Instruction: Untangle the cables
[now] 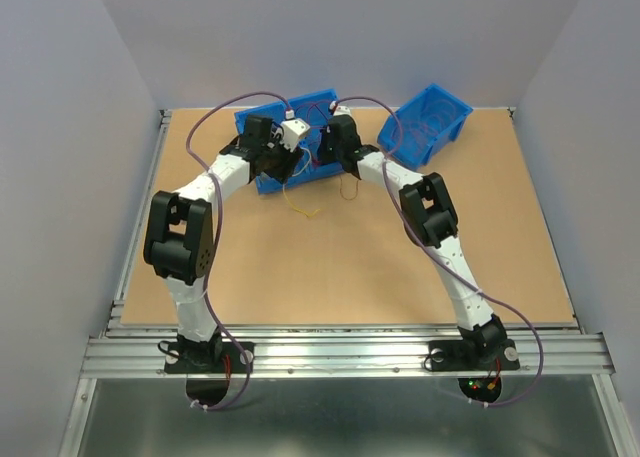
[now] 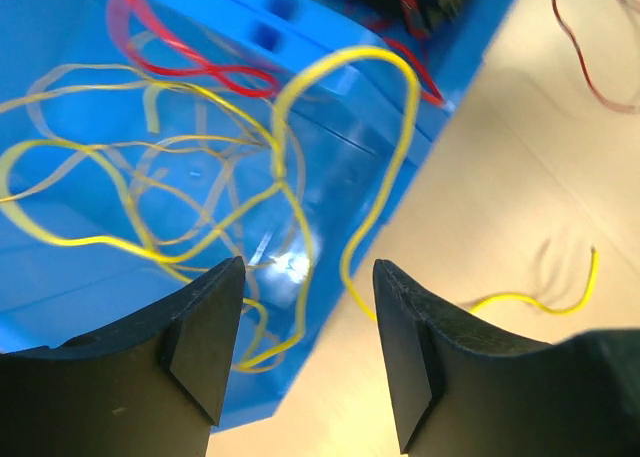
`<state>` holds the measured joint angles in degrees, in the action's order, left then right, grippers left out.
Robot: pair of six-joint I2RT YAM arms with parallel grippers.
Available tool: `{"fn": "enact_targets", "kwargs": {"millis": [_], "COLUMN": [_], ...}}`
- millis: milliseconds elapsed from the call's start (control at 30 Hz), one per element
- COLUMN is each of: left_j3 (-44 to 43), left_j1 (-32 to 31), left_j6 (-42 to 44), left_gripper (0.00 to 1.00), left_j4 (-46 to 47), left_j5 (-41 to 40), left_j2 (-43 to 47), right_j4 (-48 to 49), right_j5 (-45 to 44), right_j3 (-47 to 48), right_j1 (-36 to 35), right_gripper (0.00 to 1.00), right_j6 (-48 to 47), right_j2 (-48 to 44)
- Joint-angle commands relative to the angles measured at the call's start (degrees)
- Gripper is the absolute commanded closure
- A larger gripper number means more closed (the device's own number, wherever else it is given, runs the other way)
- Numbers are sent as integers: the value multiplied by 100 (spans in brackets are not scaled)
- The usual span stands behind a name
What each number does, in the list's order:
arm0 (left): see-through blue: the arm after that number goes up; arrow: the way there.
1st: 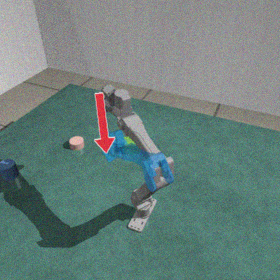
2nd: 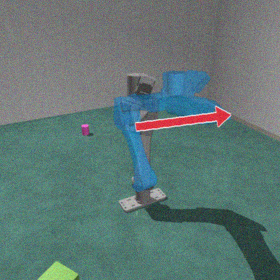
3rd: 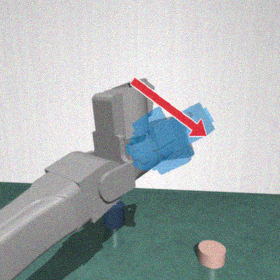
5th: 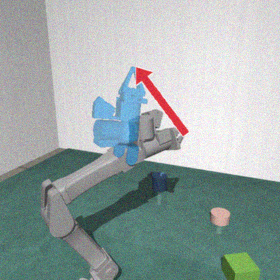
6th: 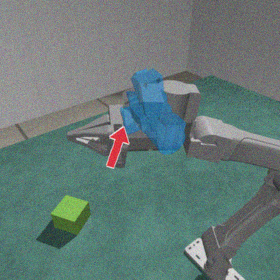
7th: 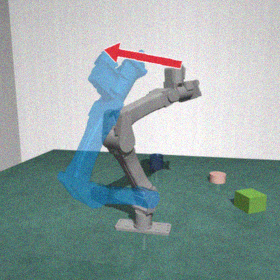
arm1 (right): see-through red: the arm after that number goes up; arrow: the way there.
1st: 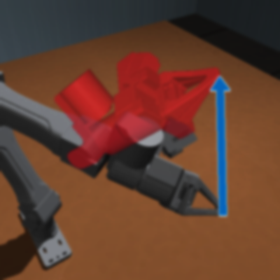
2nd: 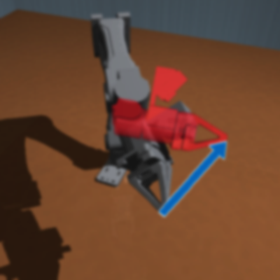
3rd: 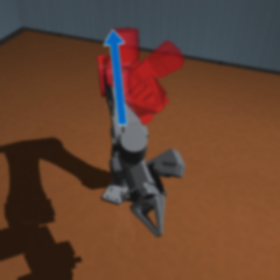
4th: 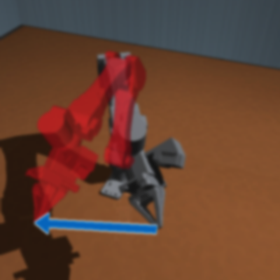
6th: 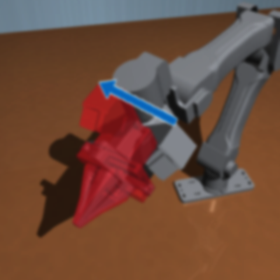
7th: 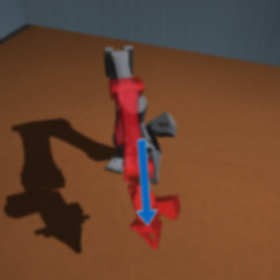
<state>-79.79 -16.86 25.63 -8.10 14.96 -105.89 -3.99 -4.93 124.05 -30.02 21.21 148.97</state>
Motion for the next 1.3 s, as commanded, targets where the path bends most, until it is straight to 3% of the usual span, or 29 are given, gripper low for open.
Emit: {"fn": "enact_targets", "kwargs": {"millis": [0, 167, 400, 567, 767, 833, 867, 967, 1267], "left_j3": [-546, -1116, -1618, -1751, -2049, -2085, -2058, -1918, -1294], "left_j1": [-124, -168, -159, -124, -63, 86, 130, 262, 280], "left_j6": [451, 548, 627, 733, 620, 540, 462, 408, 539], "left_gripper": [34, 39, 68, 59, 60, 55, 49, 43, 39], "left_j4": [-473, -859, -1343, -1607, -1757, -1687, -1573, -1353, -930], "left_j5": [192, 25, 24, 261, 411, 542, 595, 824, 1404], "left_j2": [-142, -642, -1136, -1224, -1426, -1391, -1304, -1040, -416], "right_j4": [-383, -383, -383, -383, -383, -383, -383, -383, -383], "right_j5": [-8, 10, -17, 1, 36, 36, 45, 45, 80], "right_j3": [365, 401, 357, 313, 278, 260, 251, 234, 216], "right_j1": [5, 14, 31, 49, 58, 58, 58, 58, 58], "right_gripper": [99, 100, 99, 99, 99, 99, 99, 99, 99], "right_j6": [-152, -187, -196, -188, -170, -179, -179, -179, -205], "right_j2": [-69, -104, -157, -192, -201, -201, -210, -210, -219]}}
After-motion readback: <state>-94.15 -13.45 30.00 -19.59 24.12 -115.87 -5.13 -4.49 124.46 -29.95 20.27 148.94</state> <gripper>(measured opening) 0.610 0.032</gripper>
